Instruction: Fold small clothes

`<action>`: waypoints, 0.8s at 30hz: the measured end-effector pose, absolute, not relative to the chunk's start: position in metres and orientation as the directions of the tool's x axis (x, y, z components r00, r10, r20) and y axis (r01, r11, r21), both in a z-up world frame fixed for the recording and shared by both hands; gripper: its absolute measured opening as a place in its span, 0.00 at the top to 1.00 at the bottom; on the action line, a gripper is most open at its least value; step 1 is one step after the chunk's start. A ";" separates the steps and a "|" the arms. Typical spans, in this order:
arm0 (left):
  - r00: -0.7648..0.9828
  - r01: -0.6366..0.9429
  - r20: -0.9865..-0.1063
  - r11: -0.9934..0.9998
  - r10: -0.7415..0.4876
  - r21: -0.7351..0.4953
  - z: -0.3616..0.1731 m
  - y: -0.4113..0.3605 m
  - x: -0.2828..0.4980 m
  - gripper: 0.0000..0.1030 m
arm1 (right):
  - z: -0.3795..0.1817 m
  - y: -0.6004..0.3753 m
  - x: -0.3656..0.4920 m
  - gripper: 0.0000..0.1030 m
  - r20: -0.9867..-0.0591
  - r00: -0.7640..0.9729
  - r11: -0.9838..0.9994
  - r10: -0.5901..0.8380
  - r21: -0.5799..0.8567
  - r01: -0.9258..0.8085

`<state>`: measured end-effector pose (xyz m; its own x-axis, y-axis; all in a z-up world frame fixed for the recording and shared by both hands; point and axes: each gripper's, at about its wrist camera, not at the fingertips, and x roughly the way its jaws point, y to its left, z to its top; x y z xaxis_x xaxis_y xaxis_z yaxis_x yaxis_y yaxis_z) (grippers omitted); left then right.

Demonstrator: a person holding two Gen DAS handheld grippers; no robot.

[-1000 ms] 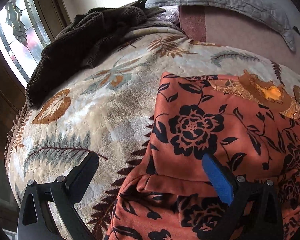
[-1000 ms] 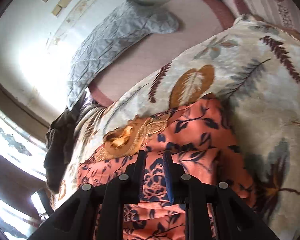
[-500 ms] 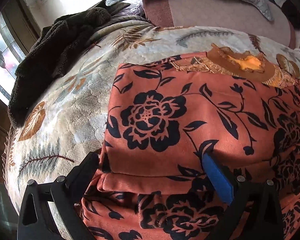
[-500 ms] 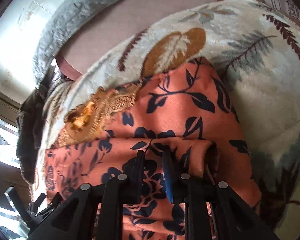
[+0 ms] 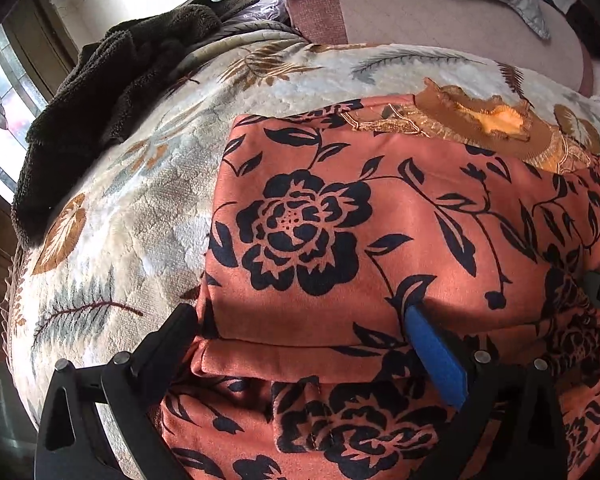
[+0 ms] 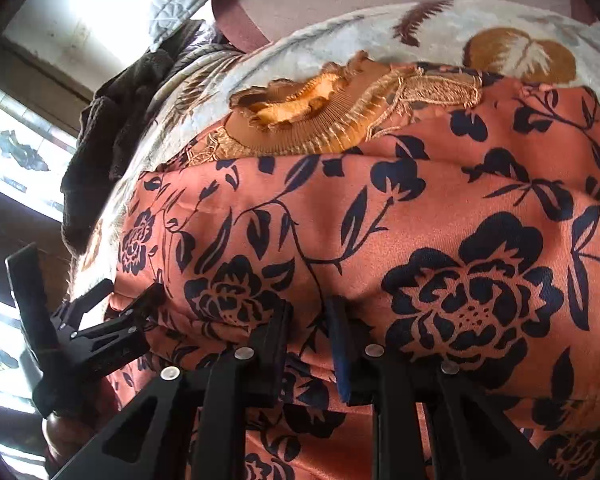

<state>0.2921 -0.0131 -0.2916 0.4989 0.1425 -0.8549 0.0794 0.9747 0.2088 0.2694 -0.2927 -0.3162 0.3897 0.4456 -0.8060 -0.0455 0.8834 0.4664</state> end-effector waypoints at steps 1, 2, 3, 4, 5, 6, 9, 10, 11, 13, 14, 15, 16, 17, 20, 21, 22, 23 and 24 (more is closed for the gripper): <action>0.499 0.091 -0.855 0.973 0.139 0.212 -0.290 -0.013 0.291 0.00 | -0.314 -0.292 0.269 0.76 -0.816 0.357 0.884 0.455 0.463 -0.069; 0.496 0.104 -0.858 0.972 0.131 0.209 -0.289 -0.012 0.290 0.00 | -0.314 -0.294 0.267 0.77 -0.817 0.326 0.874 0.476 0.481 -0.070; 0.492 0.112 -0.862 0.973 0.122 0.202 -0.289 -0.011 0.289 0.00 | -0.315 -0.298 0.265 0.77 -0.808 0.309 0.859 0.501 0.509 -0.062; 0.487 0.117 -0.866 0.975 0.112 0.191 -0.289 -0.009 0.289 0.00 | -0.316 -0.304 0.262 0.79 -0.801 0.297 0.847 0.519 0.528 -0.055; 0.485 0.116 -0.868 0.977 0.102 0.180 -0.287 -0.007 0.290 0.00 | -0.316 -0.310 0.261 0.79 -0.795 0.304 0.842 0.525 0.537 -0.051; 0.488 0.109 -0.868 0.980 0.095 0.168 -0.286 -0.006 0.289 0.00 | -0.311 -0.319 0.261 0.79 -0.783 0.334 0.837 0.525 0.545 -0.038; 0.534 0.092 -0.842 0.985 0.076 0.147 -0.275 -0.003 0.287 0.00 | -0.295 -0.357 0.259 0.79 -0.734 0.491 0.817 0.469 0.572 0.074; 0.547 0.087 -0.834 0.986 0.074 0.144 -0.272 -0.003 0.287 0.00 | -0.296 -0.370 0.261 0.79 -0.740 0.521 0.816 0.426 0.562 0.132; 0.553 0.082 -0.830 0.986 0.074 0.143 -0.271 -0.003 0.287 0.00 | -0.299 -0.378 0.265 0.79 -0.754 0.538 0.822 0.376 0.540 0.182; 0.530 0.078 -0.843 0.985 0.090 0.154 -0.277 -0.003 0.292 0.00 | -0.313 -0.393 0.271 0.79 -0.766 0.564 0.816 0.307 0.517 0.259; 0.498 0.080 -0.860 0.982 0.110 0.172 -0.285 -0.004 0.296 0.00 | -0.321 -0.399 0.273 0.81 -0.771 0.565 0.807 0.295 0.518 0.285; 0.474 0.083 -0.873 0.981 0.116 0.175 -0.292 -0.004 0.298 0.00 | -0.324 -0.404 0.273 0.81 -0.758 0.578 0.794 0.304 0.536 0.286; 0.481 0.073 -0.869 0.983 0.111 0.166 -0.292 -0.003 0.297 0.00 | -0.321 -0.404 0.273 0.81 -0.754 0.583 0.793 0.303 0.539 0.284; 0.487 0.068 -0.866 0.984 0.111 0.164 -0.289 -0.003 0.297 0.00 | -0.316 -0.402 0.273 0.79 -0.752 0.586 0.800 0.302 0.534 0.274; 0.506 0.082 -0.855 0.981 0.112 0.177 -0.285 -0.007 0.291 0.00 | -0.301 -0.393 0.264 0.78 -0.708 0.617 0.797 0.343 0.567 0.208; 0.514 0.086 -0.851 0.980 0.113 0.182 -0.284 -0.008 0.289 0.00 | -0.298 -0.389 0.263 0.78 -0.694 0.612 0.786 0.379 0.591 0.182; 0.524 0.093 -0.845 0.978 0.111 0.186 -0.282 -0.010 0.287 0.00 | -0.297 -0.384 0.257 0.78 -0.686 0.603 0.779 0.407 0.606 0.163; 0.535 0.098 -0.838 0.977 0.109 0.190 -0.280 -0.011 0.284 0.00 | -0.297 -0.376 0.256 0.77 -0.688 0.588 0.782 0.425 0.606 0.144; 0.546 0.101 -0.831 0.976 0.108 0.193 -0.278 -0.012 0.283 0.00 | -0.298 -0.364 0.255 0.77 -0.702 0.569 0.797 0.428 0.590 0.129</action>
